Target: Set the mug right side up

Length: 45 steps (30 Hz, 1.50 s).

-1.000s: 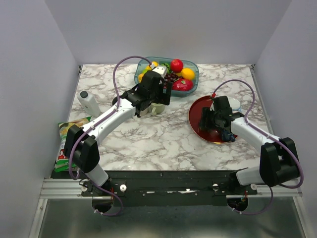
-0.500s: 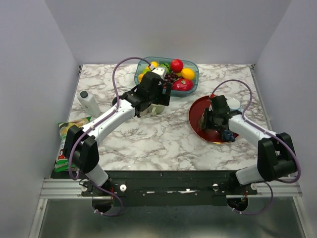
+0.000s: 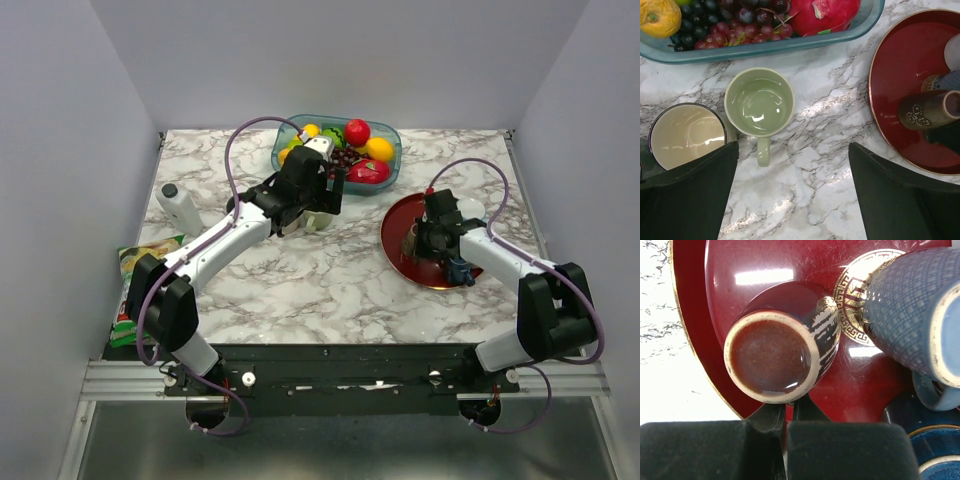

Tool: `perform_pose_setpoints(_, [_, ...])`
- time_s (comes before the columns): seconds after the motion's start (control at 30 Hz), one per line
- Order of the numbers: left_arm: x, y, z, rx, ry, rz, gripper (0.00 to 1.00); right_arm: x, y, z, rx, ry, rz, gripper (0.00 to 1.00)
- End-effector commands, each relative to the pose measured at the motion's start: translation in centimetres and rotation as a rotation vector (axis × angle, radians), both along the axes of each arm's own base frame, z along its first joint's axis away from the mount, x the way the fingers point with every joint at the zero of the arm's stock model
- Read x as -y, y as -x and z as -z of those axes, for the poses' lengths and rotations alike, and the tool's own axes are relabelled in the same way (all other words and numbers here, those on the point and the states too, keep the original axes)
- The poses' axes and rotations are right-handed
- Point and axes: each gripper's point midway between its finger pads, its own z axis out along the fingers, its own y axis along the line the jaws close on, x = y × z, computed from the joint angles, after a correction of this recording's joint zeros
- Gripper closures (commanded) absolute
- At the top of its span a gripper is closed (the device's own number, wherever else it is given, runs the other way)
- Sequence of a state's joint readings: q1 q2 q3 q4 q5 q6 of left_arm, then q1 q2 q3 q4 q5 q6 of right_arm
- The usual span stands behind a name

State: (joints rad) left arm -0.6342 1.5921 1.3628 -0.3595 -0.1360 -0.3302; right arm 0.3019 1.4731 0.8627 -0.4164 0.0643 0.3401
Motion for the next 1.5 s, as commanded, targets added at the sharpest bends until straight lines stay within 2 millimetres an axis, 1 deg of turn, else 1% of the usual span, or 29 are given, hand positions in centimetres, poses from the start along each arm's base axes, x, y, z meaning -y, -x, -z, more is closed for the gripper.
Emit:
perform_pose_setpoints(0.0, [0.2, 0.4, -2.0, 0.031, 0.061, 0.016, 0.01, 0.1, -1.1, -2.4, 0.065, 0.005, 0.015, 0.99])
perform_pose_setpoints(0.03, [0.3, 0.4, -2.3, 0.035, 0.070, 0.017, 0.01, -0.1, -1.3, -3.1, 0.081, -0.006, 0.013, 0.99])
perform_pose_setpoints(0.07, [0.4, 0.4, -2.5, 0.038, 0.078, 0.022, 0.01, -0.4, -1.9, -4.6, 0.119, -0.022, 0.010, 0.99])
perform_pose_setpoints(0.17, [1.0, 0.7, -3.9, 0.053, 0.126, 0.056, 0.01, -1.4, -2.6, -8.7, 0.205, -0.087, -0.011, 0.99])
perform_pose_setpoints(0.2, [1.6, 1.0, -4.4, 0.052, 0.151, 0.085, 0.01, -2.1, -3.2, -10.8, 0.248, -0.123, -0.027, 0.99])
perform_pose_setpoints(0.23, [2.0, 1.2, -5.4, 0.065, 0.186, 0.106, 0.01, -2.4, -3.4, -13.0, 0.301, -0.149, -0.034, 0.99])
perform_pose_setpoints(0.27, [2.1, 1.2, -6.0, 0.074, 0.209, 0.120, 0.01, -3.0, -3.5, -14.6, 0.329, -0.187, -0.053, 0.99])
perform_pose_setpoints(0.3, [2.4, 1.3, -6.6, 0.082, 0.234, 0.137, 0.01, -4.0, -3.9, -17.5, 0.383, -0.241, -0.080, 0.99])
perform_pose_setpoints(0.33, [3.2, 1.9, -8.3, 0.104, 0.293, 0.193, 0.01, -4.4, -3.9, -19.3, 0.418, -0.271, -0.096, 0.99])
perform_pose_setpoints(0.4, [3.7, 2.4, -9.9, 0.116, 0.370, 0.247, 0.01, -5.8, -3.7, -22.5, 0.465, -0.355, -0.139, 0.99])
perform_pose_setpoints(0.43, [4.9, 3.8, -12.2, 0.150, 0.445, 0.363, 0.01, -6.4, -3.9, -25.1, 0.517, -0.395, -0.164, 0.99])
perform_pose_setpoints(0.47, [5.4, 4.6, -13.2, 0.154, 0.492, 0.415, 0.01, -7.0, -3.7, -26.8, 0.549, -0.435, -0.190, 0.99])
perform_pose_setpoints(0.5, [5.7, 5.2, -14.0, 0.161, 0.525, 0.453, 0.01, -8.3, -2.9, -28.2, 0.551, -0.519, -0.234, 0.99])
perform_pose_setpoints(0.53, [6.0, 5.7, -15.8, 0.208, 0.565, 0.497, 0.01, -9.2, -2.9, -30.5, 0.617, -0.583, -0.278, 0.99])
perform_pose_setpoints(0.57, [6.6, 6.9, -16.5, 0.199, 0.600, 0.566, 0.01, -10.0, -2.2, -32.3, 0.660, -0.640, -0.320, 0.99])
perform_pose_setpoints(0.6, [6.8, 7.3, -17.1, 0.184, 0.638, 0.576, 0.01, -11.1, -1.2, -33.6, 0.653, -0.741, -0.362, 0.99])
perform_pose_setpoints(0.63, [6.9, 7.6, -18.4, 0.213, 0.680, 0.593, 0.01, -11.8, -0.9, -35.7, 0.716, -0.800, -0.408, 0.99])
perform_pose_setpoints(0.7, [7.2, 8.3, -19.2, 0.213, 0.739, 0.626, 0.01, -12.9, 0.2, -37.4, 0.707, -0.906, -0.467, 0.99])
perform_pose_setpoints(0.73, [7.2, 8.6, -20.8, 0.237, 0.804, 0.642, 0.01, -13.2, 0.4, -38.8, 0.753, -0.937, -0.500, 0.99])
perform_pose_setpoints(0.8, [7.2, 9.2, -22.0, 0.248, 0.854, 0.675, 0.01, -13.5, 1.2, -40.2, 0.763, -0.985, -0.540, 0.99])
perform_pose_setpoints(0.83, [7.3, 9.3, -22.9, 0.256, 0.895, 0.685, 0.01, -13.6, 1.4, -41.0, 0.789, -0.998, -0.560, 0.99])
perform_pose_setpoints(0.9, [7.4, 9.6, -23.7, 0.258, 0.928, 0.711, 0.01, -13.9, 2.0, -41.9, 0.794, -1.036, -0.591, 0.99])
perform_pose_setpoints(0.97, [7.5, 9.6, -24.3, 0.262, 0.963, 0.718, 0.04, -14.1, 2.1, -42.5, 0.808, -1.057, -0.611, 0.99])
perform_pose_setpoints(1.1, [7.4, 9.9, -25.0, 0.270, 1.014, 0.733, 0.12, -14.2, 2.5, -42.7, 0.808, -1.089, -0.629, 0.99])
perform_pose_setpoints(1.13, [7.4, 9.9, -25.2, 0.275, 1.025, 0.737, 0.17, -14.3, 2.6, -42.7, 0.806, -1.090, -0.640, 0.99])
perform_pose_setpoints(1.2, [7.5, 10.0, -25.5, 0.271, 1.041, 0.744, 0.23, -14.3, 2.7, -42.6, 0.799, -1.095, -0.639, 0.99])
perform_pose_setpoints(1.23, [7.6, 9.9, -25.5, 0.267, 1.043, 0.743, 0.28, -14.3, 2.7, -42.6, 0.802, -1.099, -0.642, 0.99])
perform_pose_setpoints(1.33, [7.6, 10.0, -25.7, 0.270, 1.053, 0.752, 0.37, -14.4, 2.8, -42.4, 0.802, -1.102, -0.645, 0.99])
perform_pose_setpoints(1.47, [7.5, 10.1, -25.9, 0.278, 1.058, 0.756, 0.47, -14.3, 2.6, -41.8, 0.807, -1.091, -0.646, 0.99])
